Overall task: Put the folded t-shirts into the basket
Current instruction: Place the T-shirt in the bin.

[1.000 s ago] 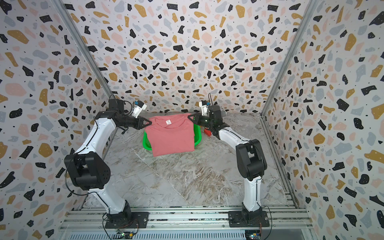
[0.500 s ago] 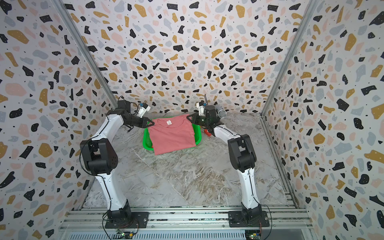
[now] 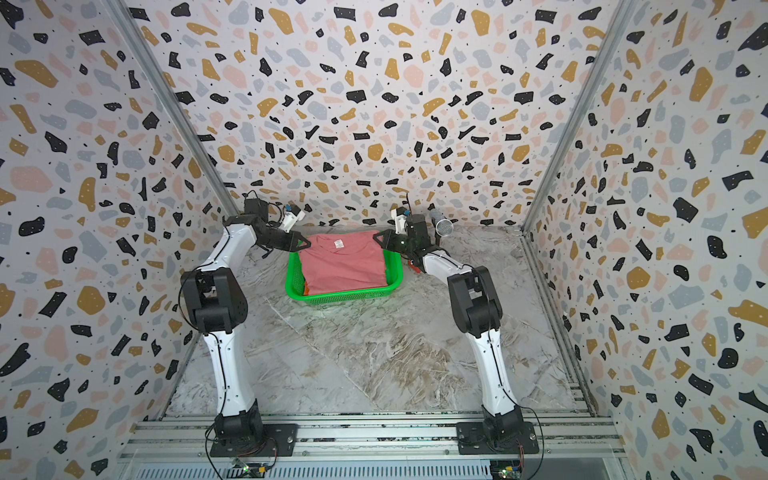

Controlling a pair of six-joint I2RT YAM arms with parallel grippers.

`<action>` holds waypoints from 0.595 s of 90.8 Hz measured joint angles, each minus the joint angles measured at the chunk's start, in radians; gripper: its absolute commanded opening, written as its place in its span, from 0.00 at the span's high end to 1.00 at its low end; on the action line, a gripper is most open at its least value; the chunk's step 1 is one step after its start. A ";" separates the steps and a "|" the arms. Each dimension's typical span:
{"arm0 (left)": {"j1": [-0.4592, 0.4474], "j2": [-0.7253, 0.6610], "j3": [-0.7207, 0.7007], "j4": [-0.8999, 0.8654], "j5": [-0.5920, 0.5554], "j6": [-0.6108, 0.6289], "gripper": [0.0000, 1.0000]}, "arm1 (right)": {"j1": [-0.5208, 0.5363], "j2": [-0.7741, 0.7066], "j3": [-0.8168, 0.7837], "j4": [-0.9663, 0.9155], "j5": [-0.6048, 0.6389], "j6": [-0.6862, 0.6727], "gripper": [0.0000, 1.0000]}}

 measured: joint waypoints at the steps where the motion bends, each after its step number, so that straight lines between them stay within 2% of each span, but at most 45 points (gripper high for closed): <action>1: 0.000 0.004 0.006 -0.002 -0.001 0.001 0.76 | 0.000 0.000 0.000 0.002 0.000 -0.009 0.58; 8: -0.001 0.040 0.045 -0.019 -0.008 0.000 0.57 | 0.000 0.000 0.000 0.012 0.018 -0.010 0.41; 12: -0.001 0.054 0.059 -0.021 -0.013 0.005 0.44 | 0.000 0.000 -0.001 0.019 0.034 -0.008 0.24; 15: -0.001 0.059 0.061 -0.020 -0.016 0.000 0.37 | 0.000 0.000 -0.004 0.026 0.048 -0.013 0.06; 17: -0.001 0.060 0.061 -0.022 -0.018 -0.010 0.33 | -0.001 0.000 -0.008 0.037 0.053 -0.022 0.02; 36: -0.001 0.034 0.056 0.027 -0.068 -0.053 0.09 | -0.004 -0.108 -0.114 0.025 0.160 -0.095 0.00; 39: -0.001 0.017 0.047 0.044 -0.086 -0.066 0.01 | -0.005 -0.131 -0.125 0.008 0.172 -0.113 0.00; 54: 0.001 -0.154 -0.030 0.112 -0.179 -0.119 0.00 | -0.005 -0.299 -0.172 -0.108 0.247 -0.229 0.00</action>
